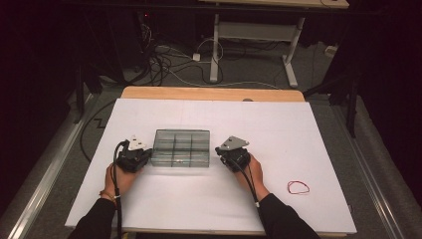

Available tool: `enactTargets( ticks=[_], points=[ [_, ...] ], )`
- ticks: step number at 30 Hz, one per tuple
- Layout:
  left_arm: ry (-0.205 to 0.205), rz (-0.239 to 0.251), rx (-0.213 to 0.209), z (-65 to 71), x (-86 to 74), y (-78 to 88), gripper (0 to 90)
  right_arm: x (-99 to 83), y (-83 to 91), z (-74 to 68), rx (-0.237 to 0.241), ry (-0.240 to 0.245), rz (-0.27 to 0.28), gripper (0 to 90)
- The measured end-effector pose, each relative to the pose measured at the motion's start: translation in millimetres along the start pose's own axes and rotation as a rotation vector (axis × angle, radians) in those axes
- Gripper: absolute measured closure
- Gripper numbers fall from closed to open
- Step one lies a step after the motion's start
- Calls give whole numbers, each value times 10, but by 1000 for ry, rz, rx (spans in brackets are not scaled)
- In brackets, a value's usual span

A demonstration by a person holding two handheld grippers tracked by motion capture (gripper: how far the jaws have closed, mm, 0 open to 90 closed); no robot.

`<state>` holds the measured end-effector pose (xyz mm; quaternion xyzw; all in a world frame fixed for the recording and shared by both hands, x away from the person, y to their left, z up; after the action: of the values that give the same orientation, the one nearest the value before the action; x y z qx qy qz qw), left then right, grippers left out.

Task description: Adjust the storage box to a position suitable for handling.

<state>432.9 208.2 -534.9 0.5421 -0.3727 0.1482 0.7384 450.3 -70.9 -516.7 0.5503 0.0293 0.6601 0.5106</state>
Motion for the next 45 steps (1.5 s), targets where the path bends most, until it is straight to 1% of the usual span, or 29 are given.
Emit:
enactTargets(
  ticks=[2, 4, 5, 6, 7, 8, 9, 12, 16, 18, 19, 20, 22, 24, 26, 29, 30, 31, 33, 35, 37, 40, 45],
  points=[
    [3, -1, -1, 1, -1, 3, 876, 7, -26, -11, 4, 15, -11, 900],
    [3, -1, 11, 11, 0, -2, 876, 19, -46, -20, 8, 16, -18, 900],
    [4, -2, 8, 22, 3, -6, 876, 29, -57, -19, 9, 23, -15, 900],
    [-2, -2, -1, 37, 8, -12, 876, 34, -63, -29, 12, 19, -19, 900],
    [-10, -4, -7, 63, 13, -21, 876, 42, -73, -31, 14, 26, -18, 900],
    [-16, -7, 1, 89, 19, -34, 876, 46, -76, -36, 13, 26, -20, 900],
    [-21, -7, 15, 104, 28, -47, 876, 44, -79, -30, -1, 27, -26, 900],
    [-38, -15, 14, 147, 38, -76, 876, 15, -58, 4, -1, -4, -29, 900],
    [-41, -20, 25, 212, 78, -126, 876, -35, -29, 27, -13, -28, -56, 900],
    [-32, -19, 23, 253, 103, -157, 877, -57, -12, 57, -28, -26, -63, 900],
    [-21, -22, 23, 277, 117, -175, 876, -73, -1, 66, -31, -39, -69, 900],
    [-21, -27, 21, 310, 131, -195, 876, -87, 7, 85, -37, -43, -71, 900],
    [-35, -28, 24, 368, 157, -232, 877, -123, 26, 144, -62, -43, -86, 900],
    [-53, -36, 26, 436, 183, -289, 877, -168, 45, 209, -69, -65, -95, 900],
    [-54, -37, 24, 490, 220, -332, 876, -208, 64, 265, -78, -77, -103, 900],
    [-73, -39, 21, 561, 280, -402, 877, -268, 96, 344, -110, -78, -123, 900],
    [-73, -39, 21, 561, 280, -402, 877, -283, 103, 362, -116, -84, -122, 900],
    [-77, -41, 23, 603, 323, -453, 876, -311, 117, 387, -119, -101, -124, 900],
    [-79, -40, 18, 633, 352, -486, 876, -344, 131, 420, -128, -106, -133, 900],
    [-76, -40, 18, 651, 372, -511, 877, -370, 135, 432, -128, -117, -141, 900],
    [-73, -41, 12, 670, 388, -530, 876, -384, 145, 449, -138, -113, -152, 900],
    [-84, -41, 13, 719, 407, -557, 876, -413, 169, 475, -149, -119, -162, 900],
    [-95, -41, 5, 762, 412, -568, 876, -453, 214, 504, -134, -125, -171, 900]
  ],
)
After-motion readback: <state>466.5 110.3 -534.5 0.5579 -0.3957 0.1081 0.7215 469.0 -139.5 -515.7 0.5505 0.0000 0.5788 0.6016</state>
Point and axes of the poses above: each handheld gripper's, and its own axes: y roughly backward along the jaws, x roughly out of its top, z roughly to its right, the point moved 7 cm from there along -y, roughly forward along the jaws, and after that the axes turned 14 degrees about y, right-handed, at the moved point
